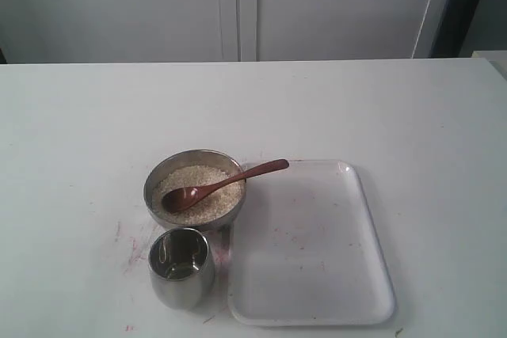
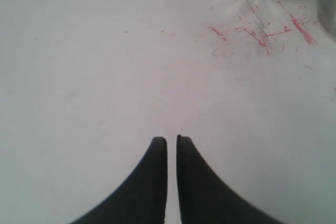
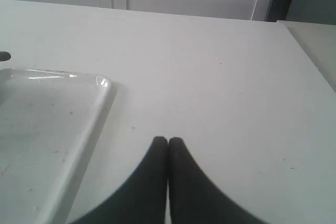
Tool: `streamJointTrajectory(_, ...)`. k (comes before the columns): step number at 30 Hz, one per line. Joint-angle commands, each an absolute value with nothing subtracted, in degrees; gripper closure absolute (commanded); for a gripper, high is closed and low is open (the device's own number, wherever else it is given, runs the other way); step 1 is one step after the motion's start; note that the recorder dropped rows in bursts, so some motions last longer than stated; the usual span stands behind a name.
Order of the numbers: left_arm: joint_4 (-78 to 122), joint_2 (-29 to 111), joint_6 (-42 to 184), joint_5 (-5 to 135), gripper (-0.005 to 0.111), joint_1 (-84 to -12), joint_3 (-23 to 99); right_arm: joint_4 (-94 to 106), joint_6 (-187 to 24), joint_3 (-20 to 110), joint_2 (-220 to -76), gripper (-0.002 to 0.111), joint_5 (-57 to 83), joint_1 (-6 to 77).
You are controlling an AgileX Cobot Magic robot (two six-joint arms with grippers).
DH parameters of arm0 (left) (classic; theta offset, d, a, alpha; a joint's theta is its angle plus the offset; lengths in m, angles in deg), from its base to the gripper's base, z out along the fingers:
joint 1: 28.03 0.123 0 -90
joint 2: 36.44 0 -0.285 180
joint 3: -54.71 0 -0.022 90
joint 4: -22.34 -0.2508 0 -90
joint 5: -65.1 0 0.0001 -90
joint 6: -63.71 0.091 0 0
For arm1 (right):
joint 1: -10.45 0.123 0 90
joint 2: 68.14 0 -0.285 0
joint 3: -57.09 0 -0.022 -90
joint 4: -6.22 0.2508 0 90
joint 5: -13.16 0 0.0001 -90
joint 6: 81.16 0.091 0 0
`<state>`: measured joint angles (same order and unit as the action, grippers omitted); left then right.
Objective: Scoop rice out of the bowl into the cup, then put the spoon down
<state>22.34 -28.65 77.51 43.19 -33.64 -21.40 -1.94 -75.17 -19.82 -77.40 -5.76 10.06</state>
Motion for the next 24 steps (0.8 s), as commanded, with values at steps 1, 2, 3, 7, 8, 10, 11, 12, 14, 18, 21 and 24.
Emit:
streamJointTrajectory(1, 22.66, -28.66, 77.18, 40.20, 0.092, -33.96, -21.92, -2.31, -75.30, -20.13, -77.12, 0.108, -5.41, 9.80)
streamJointTrajectory(2, 22.66, -28.66, 77.18, 40.20, 0.092, -33.96, -21.92, -2.31, -75.30, -20.13, -77.12, 0.108, -5.41, 9.80)
streamJointTrajectory(3, 22.66, -28.66, 77.18, 40.20, 0.092, -33.96, -21.92, -2.31, -75.30, -20.13, -77.12, 0.108, -5.41, 9.80)
streamJointTrajectory(7, 22.66, -28.66, 77.18, 40.20, 0.092, -33.96, -21.92, -2.30, -75.42, -20.13, -77.12, 0.108, -5.41, 9.80)
streamJointTrajectory(8, 22.66, -28.66, 77.18, 40.20, 0.092, -33.96, -21.92, -2.30, -75.82, -20.13, -77.12, 0.108, -5.41, 9.80)
streamJointTrajectory(10, 22.66, -28.66, 77.18, 40.20, 0.092, -33.96, -21.92, -2.30, -76.26, -20.13, -77.12, 0.108, -5.41, 9.80)
streamJointTrajectory(11, 22.66, -28.66, 77.18, 40.20, 0.092, -33.96, -21.92, -2.90, -76.51, -20.13, -77.12, 0.108, -5.41, 9.80)
streamJointTrajectory(12, 22.66, -28.66, 77.18, 40.20, 0.092, -33.96, -21.92, -3.77, -76.39, -20.13, -77.12, 0.108, -4.69, 9.80)
streamJointTrajectory(14, 22.66, -28.66, 77.18, 40.20, 0.092, -33.96, -21.92, -3.92, -76.25, -20.13, -77.12, 0.108, -0.48, 9.80)
streamJointTrajectory(18, 22.66, -28.66, 77.18, 40.20, 0.092, -33.96, -21.92, -3.92, -76.16, -20.13, -77.12, 0.108, 12.54, 9.80)
streamJointTrajectory(21, 22.66, -28.66, 77.18, 40.20, 0.092, -33.96, -21.92, -3.92, -76.16, -20.13, -77.12, 0.108, 19.76, 9.80)
streamJointTrajectory(24, 22.66, -28.66, 77.18, 40.20, 0.092, -33.96, -21.92, -3.70, -76.01, -20.13, -77.12, 0.108, 24.44, 9.80)
